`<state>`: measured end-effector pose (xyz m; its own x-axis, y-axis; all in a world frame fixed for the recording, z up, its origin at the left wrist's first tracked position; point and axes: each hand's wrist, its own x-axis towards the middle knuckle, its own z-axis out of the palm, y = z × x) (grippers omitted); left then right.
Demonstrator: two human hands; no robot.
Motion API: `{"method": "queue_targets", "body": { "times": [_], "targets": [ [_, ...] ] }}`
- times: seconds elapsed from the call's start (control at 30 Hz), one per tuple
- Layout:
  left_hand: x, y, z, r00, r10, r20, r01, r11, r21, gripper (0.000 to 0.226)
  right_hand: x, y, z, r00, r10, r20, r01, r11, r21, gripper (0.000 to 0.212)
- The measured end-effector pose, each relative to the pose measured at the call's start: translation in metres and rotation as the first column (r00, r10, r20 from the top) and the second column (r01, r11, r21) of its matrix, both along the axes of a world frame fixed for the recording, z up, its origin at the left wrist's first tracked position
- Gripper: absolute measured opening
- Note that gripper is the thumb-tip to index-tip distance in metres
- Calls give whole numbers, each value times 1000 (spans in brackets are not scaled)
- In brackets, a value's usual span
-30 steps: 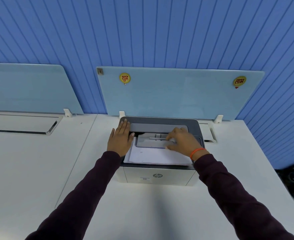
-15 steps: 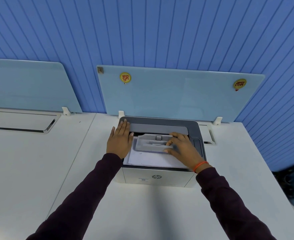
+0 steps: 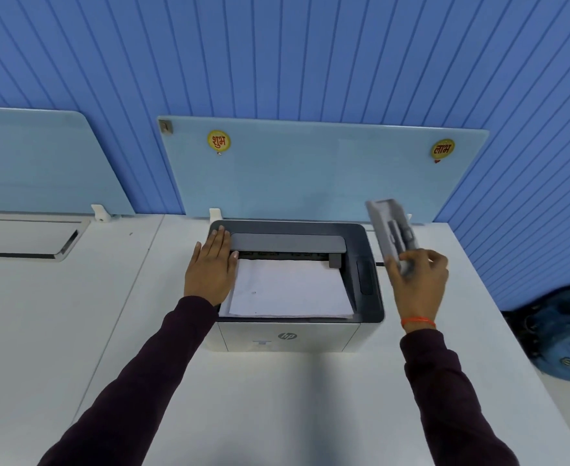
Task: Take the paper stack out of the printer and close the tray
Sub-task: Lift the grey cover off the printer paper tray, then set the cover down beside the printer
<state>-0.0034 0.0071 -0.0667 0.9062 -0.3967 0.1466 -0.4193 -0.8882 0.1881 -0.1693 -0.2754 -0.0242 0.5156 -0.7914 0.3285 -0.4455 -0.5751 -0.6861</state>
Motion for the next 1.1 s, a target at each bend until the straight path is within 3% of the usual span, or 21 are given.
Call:
{"method": "queue_targets", "body": {
  "times": [0.07,0.17,0.37,0.8,0.93,1.0,1.1],
  "targets": [
    [-1,-6,-2,1000,-21,-19,21,1000,6,75,-9,-16,-18,987,-142,-69,145,988,49,26],
    [-2,-2,-2,1000,-9,-12,9,1000,-3,69,-16,-23,-46,957,-206,-204,229,969,97,28],
    [-1,-3,-2,1000,-2,-16,3,1000,20,61,-21,-17,-98,863,-121,-490,232,958,171,32],
    [-1,-3,-2,1000,-9,-9,9,1000,-7,51,-20,-20,-119,807,-59,-587,221,953,208,36],
    [-1,-2,-2,1000,1,-10,-1,1000,-6,51,-13,-19,-99,851,-65,-521,206,954,217,40],
    [-1,-3,-2,1000,1,-12,-1,1000,-2,55,-3,-15,-73,924,-111,-367,183,969,168,35],
    [-3,-4,-1,1000,-8,-17,8,1000,-1,60,10,8,-25,997,-70,-24,68,993,-94,19]
  ]
}}
